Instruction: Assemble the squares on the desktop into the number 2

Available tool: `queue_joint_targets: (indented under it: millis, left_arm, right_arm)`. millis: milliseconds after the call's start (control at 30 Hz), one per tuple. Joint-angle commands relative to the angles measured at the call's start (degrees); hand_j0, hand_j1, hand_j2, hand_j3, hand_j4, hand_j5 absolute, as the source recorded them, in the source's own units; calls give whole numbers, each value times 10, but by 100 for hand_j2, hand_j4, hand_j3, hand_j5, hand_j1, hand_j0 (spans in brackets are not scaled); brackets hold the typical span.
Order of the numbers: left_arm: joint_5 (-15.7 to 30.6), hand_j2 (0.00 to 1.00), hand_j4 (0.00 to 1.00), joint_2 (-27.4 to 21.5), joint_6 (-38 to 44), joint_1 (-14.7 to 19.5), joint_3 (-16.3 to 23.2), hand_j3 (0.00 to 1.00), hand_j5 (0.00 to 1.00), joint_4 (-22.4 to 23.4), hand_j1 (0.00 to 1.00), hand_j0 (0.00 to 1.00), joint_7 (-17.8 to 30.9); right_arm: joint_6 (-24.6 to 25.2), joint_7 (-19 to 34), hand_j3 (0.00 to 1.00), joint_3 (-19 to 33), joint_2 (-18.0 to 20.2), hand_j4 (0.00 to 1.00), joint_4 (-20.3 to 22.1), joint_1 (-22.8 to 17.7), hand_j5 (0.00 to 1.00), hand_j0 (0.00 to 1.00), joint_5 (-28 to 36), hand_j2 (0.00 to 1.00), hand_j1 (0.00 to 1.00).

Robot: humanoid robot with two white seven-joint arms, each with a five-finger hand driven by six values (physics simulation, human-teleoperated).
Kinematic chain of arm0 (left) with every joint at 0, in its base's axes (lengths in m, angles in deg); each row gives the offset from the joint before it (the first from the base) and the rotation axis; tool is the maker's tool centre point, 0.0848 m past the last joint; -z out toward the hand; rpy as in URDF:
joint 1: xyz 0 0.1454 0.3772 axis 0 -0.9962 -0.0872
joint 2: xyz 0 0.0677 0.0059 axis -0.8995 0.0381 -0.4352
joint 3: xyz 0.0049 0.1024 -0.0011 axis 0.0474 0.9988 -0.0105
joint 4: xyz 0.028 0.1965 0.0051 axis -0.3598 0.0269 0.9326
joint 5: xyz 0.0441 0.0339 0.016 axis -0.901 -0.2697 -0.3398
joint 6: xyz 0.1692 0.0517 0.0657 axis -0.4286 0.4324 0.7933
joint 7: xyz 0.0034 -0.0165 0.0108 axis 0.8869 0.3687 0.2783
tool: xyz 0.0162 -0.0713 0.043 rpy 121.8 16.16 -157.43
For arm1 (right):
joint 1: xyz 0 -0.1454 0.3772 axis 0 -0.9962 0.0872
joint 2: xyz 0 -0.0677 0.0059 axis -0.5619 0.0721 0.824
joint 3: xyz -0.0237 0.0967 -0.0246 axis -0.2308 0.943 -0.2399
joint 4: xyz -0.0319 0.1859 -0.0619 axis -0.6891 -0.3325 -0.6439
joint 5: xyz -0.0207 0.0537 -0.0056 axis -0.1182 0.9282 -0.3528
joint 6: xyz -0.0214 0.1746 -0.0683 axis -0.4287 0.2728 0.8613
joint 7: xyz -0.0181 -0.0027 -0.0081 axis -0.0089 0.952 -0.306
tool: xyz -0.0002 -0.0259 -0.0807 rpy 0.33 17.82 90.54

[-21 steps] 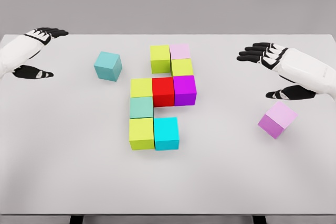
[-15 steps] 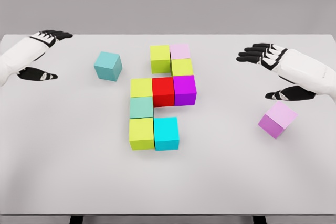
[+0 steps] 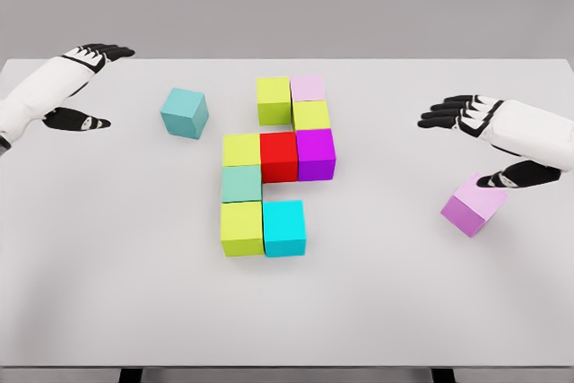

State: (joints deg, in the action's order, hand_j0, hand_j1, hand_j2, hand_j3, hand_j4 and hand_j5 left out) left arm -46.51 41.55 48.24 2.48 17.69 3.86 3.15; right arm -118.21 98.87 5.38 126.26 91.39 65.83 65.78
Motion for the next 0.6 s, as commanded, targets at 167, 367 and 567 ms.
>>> queue_joint_targets:
  millis: [167, 367, 567]
  left_arm:
    - [4, 100, 100, 13, 0, 1, -1, 100, 100, 1, 100, 100, 0]
    - [4, 100, 100, 28, 0, 7, -6, 100, 100, 24, 100, 100, 0]
    - [3, 100, 100, 46, 0, 7, -2, 100, 100, 45, 100, 100, 0]
  right_arm:
    - [2, 6, 100, 6, 0, 100, 2, 9, 100, 100, -59, 100, 100]
    - [2, 6, 100, 6, 14, 100, 2, 4, 100, 100, -88, 100, 100]
    - [2, 6, 100, 3, 49, 100, 6, -2, 100, 100, -78, 100, 100]
